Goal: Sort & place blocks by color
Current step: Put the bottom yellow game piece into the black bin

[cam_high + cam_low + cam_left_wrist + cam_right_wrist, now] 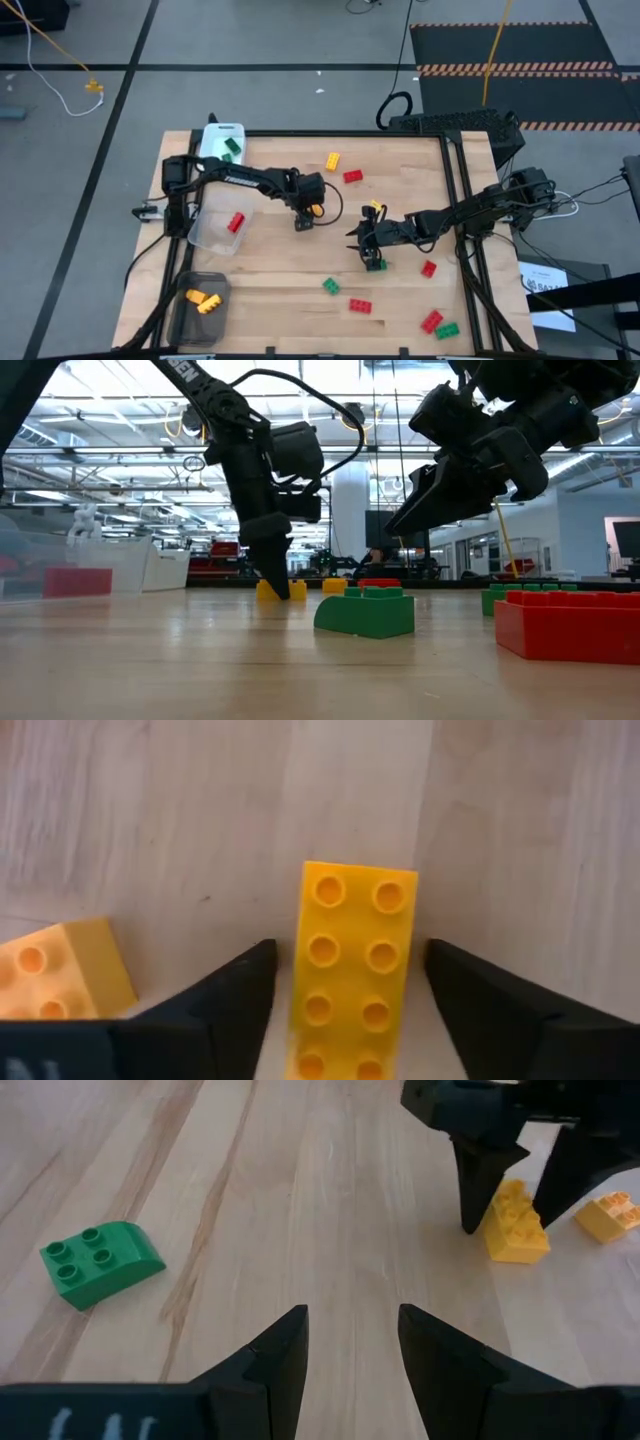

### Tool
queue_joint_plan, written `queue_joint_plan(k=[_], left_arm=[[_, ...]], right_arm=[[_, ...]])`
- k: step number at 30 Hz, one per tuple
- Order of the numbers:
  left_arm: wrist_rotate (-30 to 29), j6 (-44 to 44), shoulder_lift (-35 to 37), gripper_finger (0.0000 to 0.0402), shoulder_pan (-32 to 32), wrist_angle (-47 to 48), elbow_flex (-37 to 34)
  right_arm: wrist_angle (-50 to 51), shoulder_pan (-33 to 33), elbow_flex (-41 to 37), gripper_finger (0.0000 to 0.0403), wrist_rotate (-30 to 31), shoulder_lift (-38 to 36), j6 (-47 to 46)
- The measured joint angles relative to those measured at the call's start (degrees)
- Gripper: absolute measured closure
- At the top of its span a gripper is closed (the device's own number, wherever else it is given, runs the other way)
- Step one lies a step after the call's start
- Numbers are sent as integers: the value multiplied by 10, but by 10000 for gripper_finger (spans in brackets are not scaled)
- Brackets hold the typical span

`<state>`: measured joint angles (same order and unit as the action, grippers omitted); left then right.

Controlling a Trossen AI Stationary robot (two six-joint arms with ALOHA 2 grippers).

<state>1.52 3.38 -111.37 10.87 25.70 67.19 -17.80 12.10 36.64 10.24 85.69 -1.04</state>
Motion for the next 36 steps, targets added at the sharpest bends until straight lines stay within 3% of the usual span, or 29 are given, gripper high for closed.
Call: queue_joint_plan(k=[6, 21, 30, 36], left_arm=[[2, -11, 15, 262, 1, 1, -3], [1, -50, 107, 261, -28, 59, -3], [15, -118, 167, 261, -163, 55, -2], [-3, -227, 166, 261, -269, 67, -2]], right_arm=[[0, 0, 0, 252, 0, 0, 0], [1, 0, 0, 252, 2, 0, 2], [8, 0, 0, 252, 2, 0, 0], [10, 0, 0, 252, 1, 0, -11]])
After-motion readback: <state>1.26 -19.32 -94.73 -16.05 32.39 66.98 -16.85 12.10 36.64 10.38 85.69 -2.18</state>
